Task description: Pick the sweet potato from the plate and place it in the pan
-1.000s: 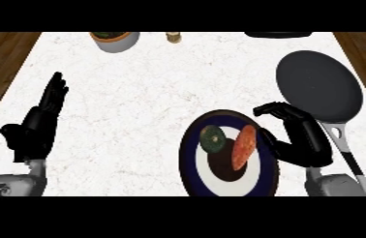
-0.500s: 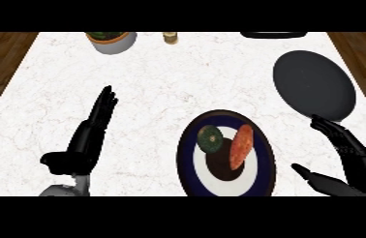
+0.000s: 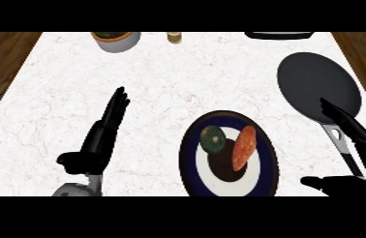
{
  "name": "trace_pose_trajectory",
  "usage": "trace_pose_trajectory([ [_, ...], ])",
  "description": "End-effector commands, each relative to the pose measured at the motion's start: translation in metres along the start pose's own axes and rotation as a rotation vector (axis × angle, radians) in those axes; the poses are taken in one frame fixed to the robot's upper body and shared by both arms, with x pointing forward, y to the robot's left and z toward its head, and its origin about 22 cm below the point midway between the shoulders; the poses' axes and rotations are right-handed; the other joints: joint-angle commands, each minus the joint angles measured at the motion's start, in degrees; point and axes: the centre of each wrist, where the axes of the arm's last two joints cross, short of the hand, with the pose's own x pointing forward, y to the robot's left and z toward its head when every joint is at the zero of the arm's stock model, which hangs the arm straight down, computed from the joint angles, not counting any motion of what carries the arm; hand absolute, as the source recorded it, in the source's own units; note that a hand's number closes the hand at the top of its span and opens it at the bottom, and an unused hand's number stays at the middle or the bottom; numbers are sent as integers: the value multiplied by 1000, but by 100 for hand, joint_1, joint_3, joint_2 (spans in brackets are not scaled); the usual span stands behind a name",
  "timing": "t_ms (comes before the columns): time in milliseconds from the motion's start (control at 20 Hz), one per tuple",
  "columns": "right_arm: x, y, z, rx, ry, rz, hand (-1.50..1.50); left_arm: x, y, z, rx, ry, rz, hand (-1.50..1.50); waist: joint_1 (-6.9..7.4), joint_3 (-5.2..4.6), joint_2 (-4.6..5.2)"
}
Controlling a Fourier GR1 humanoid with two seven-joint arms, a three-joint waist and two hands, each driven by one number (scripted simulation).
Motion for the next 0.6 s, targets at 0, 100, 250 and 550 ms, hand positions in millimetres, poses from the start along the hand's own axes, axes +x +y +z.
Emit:
trace_pose_trajectory([
  [0, 16, 12, -17, 114, 84, 123, -150, 9, 14, -1, -25, -13, 0, 0, 76, -1, 3],
  [100, 23, 27, -26, 160, 121, 175, -150, -1, 2, 4, -10, -4, -10, 0, 76, -1, 5],
  [250, 29, 31, -43, 285, 191, 303, -150, 4, -6, 8, -34, -12, 12, 0, 151, -1, 10],
  [550, 21, 83, -59, 434, 246, 473, -150, 9, 7, 3, -15, 17, 3, 0, 105, 5, 8],
])
